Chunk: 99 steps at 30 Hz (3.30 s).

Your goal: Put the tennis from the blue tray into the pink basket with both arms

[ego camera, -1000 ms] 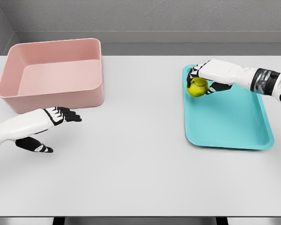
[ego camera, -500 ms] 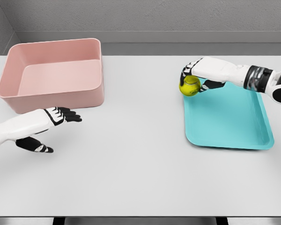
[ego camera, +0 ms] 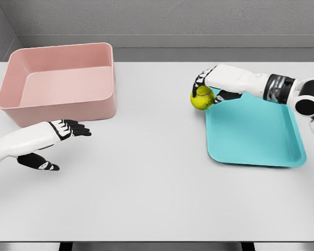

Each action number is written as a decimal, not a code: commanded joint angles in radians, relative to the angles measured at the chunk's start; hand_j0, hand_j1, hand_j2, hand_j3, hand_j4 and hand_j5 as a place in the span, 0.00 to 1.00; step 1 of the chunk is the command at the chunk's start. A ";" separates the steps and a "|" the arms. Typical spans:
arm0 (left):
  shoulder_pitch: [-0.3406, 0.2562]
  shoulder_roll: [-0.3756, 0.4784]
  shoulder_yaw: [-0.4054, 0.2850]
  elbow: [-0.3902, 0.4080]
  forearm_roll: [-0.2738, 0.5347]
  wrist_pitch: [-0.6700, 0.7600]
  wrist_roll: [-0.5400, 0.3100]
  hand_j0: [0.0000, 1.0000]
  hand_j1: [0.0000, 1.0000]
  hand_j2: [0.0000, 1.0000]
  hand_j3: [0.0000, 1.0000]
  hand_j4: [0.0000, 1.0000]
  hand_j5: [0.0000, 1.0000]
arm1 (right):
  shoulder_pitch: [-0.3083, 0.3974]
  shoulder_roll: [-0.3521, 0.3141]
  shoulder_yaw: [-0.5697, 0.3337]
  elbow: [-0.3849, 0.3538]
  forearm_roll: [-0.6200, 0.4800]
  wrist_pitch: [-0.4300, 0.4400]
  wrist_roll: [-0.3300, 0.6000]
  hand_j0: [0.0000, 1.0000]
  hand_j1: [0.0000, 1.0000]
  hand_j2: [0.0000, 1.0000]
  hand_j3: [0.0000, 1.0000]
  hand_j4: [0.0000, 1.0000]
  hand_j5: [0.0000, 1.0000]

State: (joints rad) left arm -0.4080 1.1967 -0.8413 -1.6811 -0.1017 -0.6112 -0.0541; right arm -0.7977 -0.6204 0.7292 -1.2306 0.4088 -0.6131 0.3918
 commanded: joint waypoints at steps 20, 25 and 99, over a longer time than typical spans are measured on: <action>0.000 -0.002 0.001 0.000 0.007 0.000 0.002 1.00 1.00 1.00 1.00 1.00 1.00 | 0.002 0.073 0.032 -0.004 -0.007 0.002 0.004 0.51 0.51 0.51 0.51 0.51 0.51; 0.000 -0.005 0.001 0.001 0.007 0.000 0.000 1.00 1.00 1.00 1.00 1.00 1.00 | 0.002 0.100 0.049 -0.003 -0.005 0.002 0.009 0.51 0.51 0.51 0.51 0.51 0.51; -0.564 -0.575 -0.377 0.345 0.207 0.000 -0.208 1.00 1.00 1.00 1.00 1.00 1.00 | 0.146 -0.223 -0.274 0.014 -0.054 0.002 0.205 1.00 1.00 1.00 1.00 1.00 1.00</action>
State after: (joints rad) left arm -0.9817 0.6187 -1.1663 -1.3743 0.0562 -0.6120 -0.2620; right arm -0.6519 -0.8429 0.4565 -1.2161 0.3615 -0.6136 0.5982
